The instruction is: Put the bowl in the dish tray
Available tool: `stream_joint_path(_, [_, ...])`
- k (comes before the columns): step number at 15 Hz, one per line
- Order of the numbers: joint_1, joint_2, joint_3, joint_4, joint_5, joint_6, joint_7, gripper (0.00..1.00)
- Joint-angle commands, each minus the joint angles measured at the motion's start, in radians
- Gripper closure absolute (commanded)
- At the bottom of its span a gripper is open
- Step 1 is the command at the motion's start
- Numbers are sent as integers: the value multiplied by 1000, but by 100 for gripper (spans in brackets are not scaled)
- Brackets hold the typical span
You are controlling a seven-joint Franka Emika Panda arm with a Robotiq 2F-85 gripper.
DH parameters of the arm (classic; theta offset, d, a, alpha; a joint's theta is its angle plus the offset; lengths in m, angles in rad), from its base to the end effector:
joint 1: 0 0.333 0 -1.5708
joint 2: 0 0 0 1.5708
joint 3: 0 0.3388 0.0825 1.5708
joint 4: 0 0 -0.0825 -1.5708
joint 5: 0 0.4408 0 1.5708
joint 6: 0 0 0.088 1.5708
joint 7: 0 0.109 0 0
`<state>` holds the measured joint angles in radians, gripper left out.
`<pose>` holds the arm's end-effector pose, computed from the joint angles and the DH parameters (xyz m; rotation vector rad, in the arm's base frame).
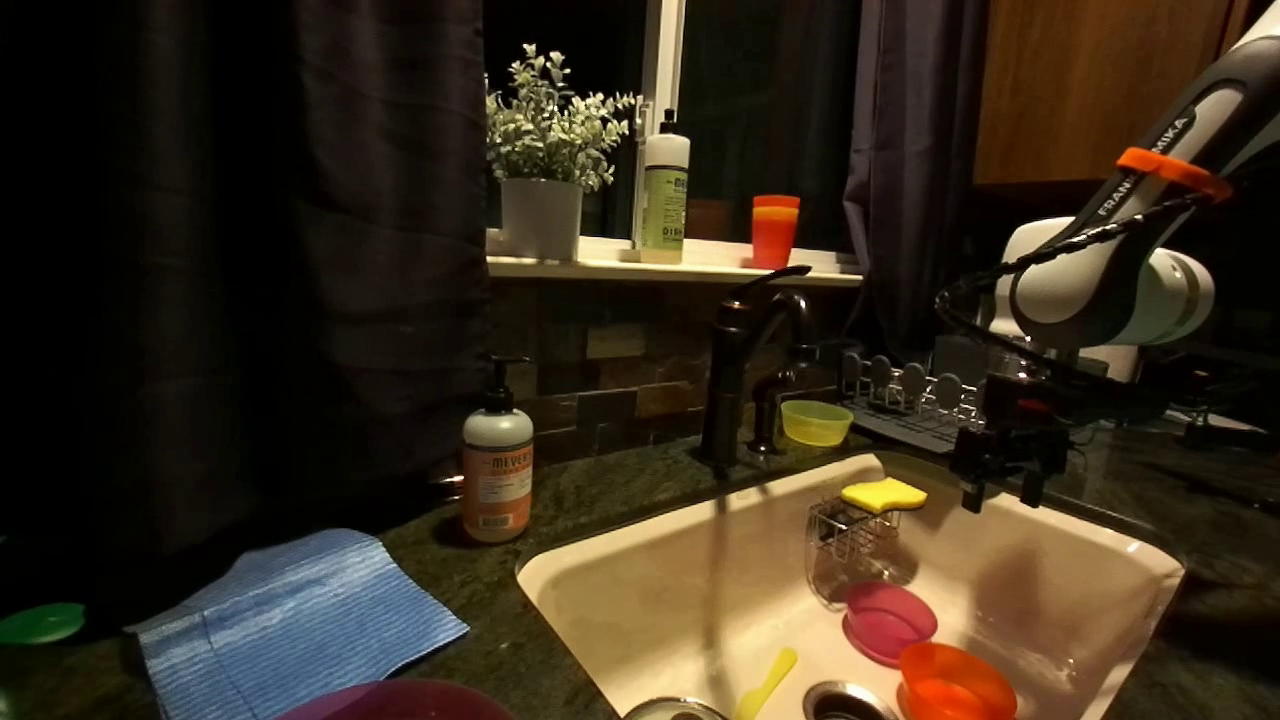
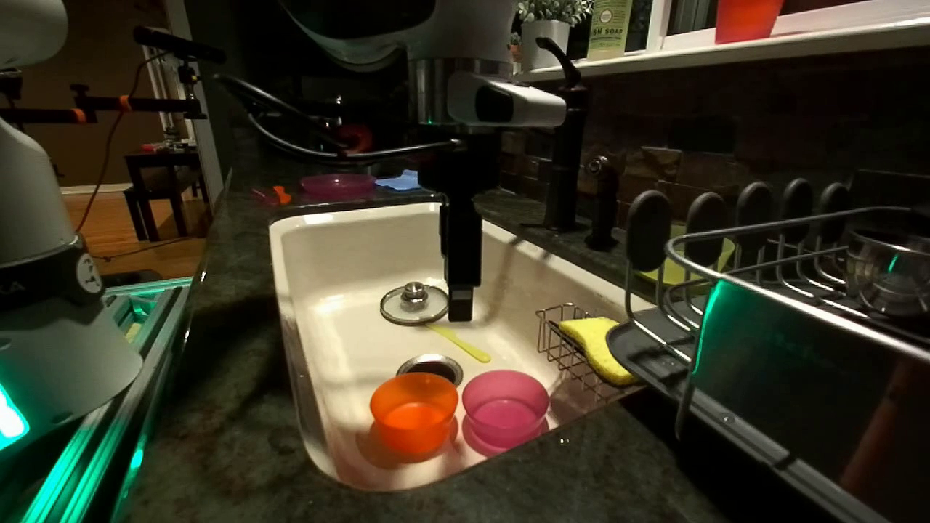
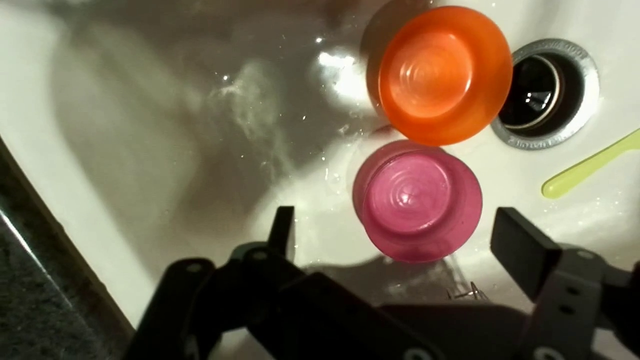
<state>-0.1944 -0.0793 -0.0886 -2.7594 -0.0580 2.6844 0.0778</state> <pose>0.3982 -0.1129 0.2106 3.0855 -0.4798 0.0035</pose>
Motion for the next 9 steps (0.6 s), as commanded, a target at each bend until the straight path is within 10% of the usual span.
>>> stream_joint_path(1, [20,83,-11,5,23,145,61,0])
stream_joint_path(9, [6,332,87,43,287,365,-97,0])
